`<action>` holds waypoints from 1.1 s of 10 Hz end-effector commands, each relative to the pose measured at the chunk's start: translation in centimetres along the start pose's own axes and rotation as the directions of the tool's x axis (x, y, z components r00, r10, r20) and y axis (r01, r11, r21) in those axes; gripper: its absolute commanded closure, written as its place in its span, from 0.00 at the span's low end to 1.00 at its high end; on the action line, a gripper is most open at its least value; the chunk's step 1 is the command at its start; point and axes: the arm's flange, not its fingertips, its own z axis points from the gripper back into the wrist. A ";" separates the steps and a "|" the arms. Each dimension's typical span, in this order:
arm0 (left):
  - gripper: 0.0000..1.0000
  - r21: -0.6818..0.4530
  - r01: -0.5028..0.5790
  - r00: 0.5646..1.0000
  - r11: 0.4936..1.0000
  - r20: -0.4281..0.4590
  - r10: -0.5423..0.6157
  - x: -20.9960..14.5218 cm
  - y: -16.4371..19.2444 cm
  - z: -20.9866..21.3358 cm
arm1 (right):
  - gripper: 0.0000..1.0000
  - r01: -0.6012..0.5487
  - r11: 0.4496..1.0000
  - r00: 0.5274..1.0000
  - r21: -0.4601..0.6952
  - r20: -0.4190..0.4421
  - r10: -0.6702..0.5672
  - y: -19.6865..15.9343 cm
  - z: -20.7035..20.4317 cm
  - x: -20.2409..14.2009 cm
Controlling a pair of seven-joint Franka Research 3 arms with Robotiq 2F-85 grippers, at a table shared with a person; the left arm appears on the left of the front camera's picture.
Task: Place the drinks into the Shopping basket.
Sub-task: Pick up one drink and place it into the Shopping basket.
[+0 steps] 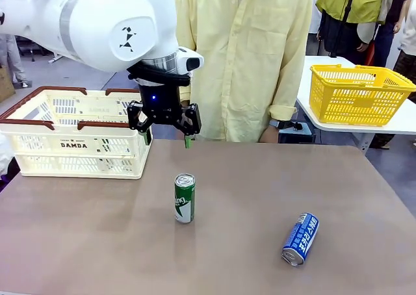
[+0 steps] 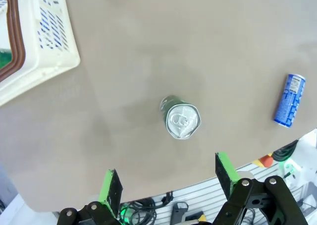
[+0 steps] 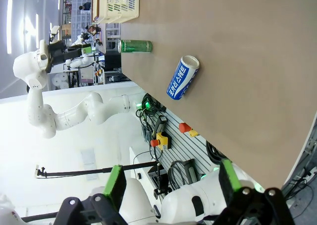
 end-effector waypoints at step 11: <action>0.00 0.107 -0.194 0.976 0.975 -0.079 0.203 -0.8 -4.7 -9.9 | 0.00 -0.012 1.000 1.000 -0.017 -0.003 0.012 0.1 0.1 -0.1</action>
